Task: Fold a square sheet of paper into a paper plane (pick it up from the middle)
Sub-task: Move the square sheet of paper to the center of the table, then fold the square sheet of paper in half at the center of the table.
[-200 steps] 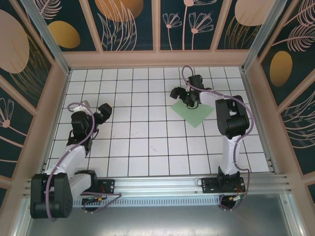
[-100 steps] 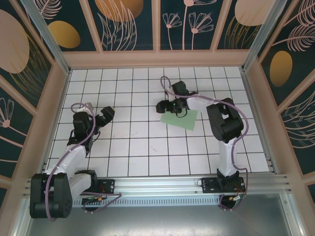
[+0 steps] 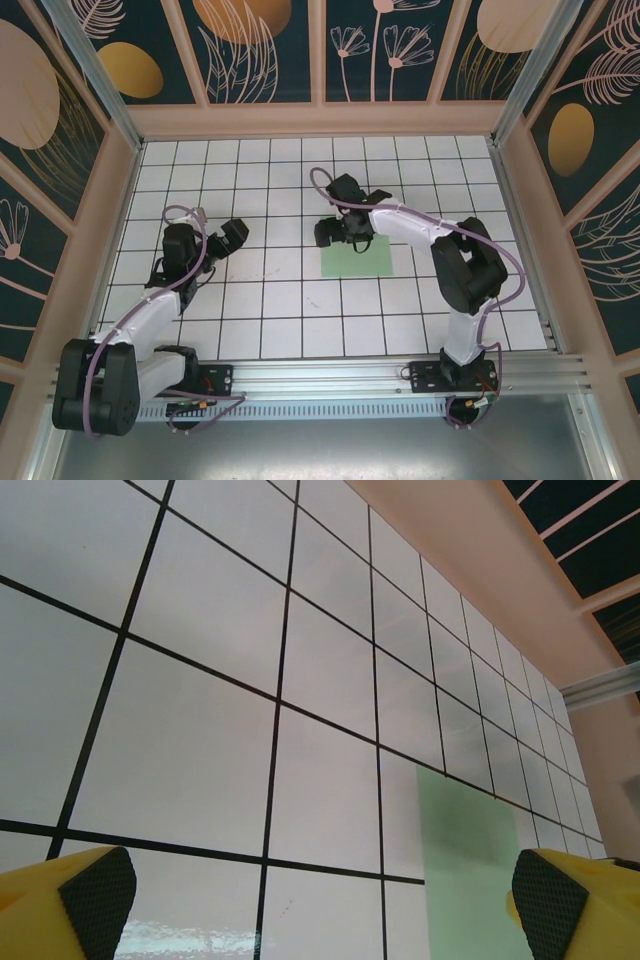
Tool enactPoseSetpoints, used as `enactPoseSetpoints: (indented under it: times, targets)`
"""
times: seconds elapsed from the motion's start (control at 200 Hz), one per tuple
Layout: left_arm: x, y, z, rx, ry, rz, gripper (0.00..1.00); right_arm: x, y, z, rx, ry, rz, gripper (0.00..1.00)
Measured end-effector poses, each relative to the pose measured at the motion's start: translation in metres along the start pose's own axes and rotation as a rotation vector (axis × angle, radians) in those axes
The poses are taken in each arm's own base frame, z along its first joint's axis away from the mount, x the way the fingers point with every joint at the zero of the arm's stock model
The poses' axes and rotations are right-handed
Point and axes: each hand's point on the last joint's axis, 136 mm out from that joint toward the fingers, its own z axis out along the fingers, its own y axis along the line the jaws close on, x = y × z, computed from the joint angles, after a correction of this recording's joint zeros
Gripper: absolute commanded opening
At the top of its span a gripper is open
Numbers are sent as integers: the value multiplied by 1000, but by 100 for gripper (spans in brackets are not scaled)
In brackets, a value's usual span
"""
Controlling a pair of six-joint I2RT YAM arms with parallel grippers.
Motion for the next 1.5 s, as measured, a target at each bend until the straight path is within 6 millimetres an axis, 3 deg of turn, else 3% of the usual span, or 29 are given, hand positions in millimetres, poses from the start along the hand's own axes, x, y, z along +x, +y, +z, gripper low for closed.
enactPoseSetpoints:
  times: [0.15,0.225,0.465,0.706,0.976,1.501]
  targets:
    - [9,-1,5,-2,32,8,98,-6,-35,-1,98,-10,127,89]
    - [13,-7,11,1,53,21,99,-4,-43,5,119,10,157,90]
    - [42,-47,39,61,163,110,98,12,-35,33,145,94,157,93]
    - [85,-62,58,91,272,134,99,19,-36,35,188,109,148,99]
    - [81,-67,62,105,246,116,99,23,-37,38,202,118,149,98]
    - [84,-63,65,92,253,113,98,24,-40,46,191,114,156,82]
